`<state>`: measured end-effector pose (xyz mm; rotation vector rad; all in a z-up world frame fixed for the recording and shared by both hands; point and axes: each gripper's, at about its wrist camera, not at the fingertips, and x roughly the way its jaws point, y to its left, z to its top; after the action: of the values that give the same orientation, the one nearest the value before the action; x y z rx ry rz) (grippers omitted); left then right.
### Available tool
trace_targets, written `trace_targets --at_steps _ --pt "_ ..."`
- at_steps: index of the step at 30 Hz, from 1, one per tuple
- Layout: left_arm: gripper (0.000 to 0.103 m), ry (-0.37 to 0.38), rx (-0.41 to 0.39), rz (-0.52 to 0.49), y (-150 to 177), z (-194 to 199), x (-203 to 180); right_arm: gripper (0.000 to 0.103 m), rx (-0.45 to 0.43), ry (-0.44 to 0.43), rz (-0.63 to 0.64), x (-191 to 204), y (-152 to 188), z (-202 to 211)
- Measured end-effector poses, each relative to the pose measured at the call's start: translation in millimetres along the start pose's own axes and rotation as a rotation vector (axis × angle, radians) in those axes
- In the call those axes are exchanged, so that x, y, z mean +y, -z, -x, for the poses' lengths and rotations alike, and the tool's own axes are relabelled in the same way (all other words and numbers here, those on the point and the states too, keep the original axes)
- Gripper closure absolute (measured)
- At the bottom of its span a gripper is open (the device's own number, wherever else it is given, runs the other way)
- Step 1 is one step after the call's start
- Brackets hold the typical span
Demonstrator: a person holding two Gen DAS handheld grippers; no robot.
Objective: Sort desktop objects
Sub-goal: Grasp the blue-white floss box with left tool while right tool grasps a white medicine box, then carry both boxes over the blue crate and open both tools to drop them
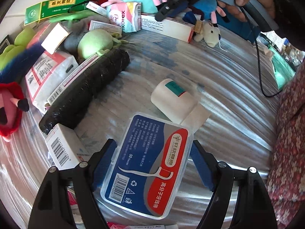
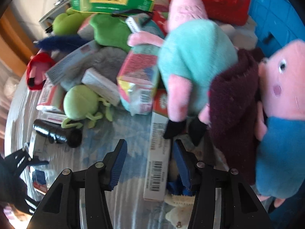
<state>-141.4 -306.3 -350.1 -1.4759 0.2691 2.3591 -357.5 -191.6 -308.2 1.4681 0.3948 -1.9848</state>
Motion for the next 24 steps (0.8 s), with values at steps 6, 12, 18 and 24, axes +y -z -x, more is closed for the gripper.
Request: trace_targets --at_steps 6,12,18,24 --pt "0.024 -0.010 -0.012 0.029 0 -2 1 0.068 0.041 -0.065 -0.010 0 2 -14" --pt "0.021 -0.031 -0.039 0.073 2 -3 -1 0.070 0.073 -0.077 -0.049 -3 0 -31" --pt "0.040 -0.047 -0.050 0.095 2 0 -6 0.076 0.088 -0.167 -0.078 -9 9 -23" --pt "0.042 -0.085 -0.066 0.081 5 12 -24 0.081 0.030 -0.216 -0.045 6 28 18"
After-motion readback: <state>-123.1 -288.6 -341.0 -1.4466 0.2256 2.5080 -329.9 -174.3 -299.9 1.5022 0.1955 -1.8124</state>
